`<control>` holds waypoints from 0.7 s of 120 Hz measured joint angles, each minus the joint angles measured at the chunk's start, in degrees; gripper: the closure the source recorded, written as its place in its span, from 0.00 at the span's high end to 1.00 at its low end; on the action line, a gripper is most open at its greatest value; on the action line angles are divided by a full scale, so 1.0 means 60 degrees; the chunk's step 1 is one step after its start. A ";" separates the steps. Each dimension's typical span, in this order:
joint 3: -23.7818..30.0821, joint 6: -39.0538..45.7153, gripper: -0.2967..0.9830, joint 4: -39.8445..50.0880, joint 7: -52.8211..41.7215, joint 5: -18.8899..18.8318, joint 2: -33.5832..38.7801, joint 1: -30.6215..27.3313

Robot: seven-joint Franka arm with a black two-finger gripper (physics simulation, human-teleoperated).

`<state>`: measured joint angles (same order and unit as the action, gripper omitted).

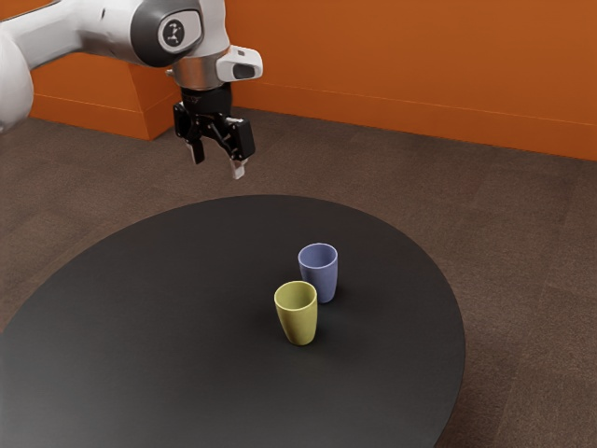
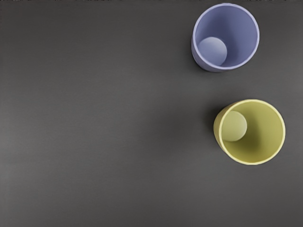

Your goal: Place the right cup onto the left cup

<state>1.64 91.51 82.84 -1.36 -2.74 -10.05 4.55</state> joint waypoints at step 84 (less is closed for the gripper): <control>0.0007 0.1103 0.77 0.1254 0.0249 0.0732 -0.0060 0.0423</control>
<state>1.68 98.13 90.37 0.14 1.65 -10.41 7.09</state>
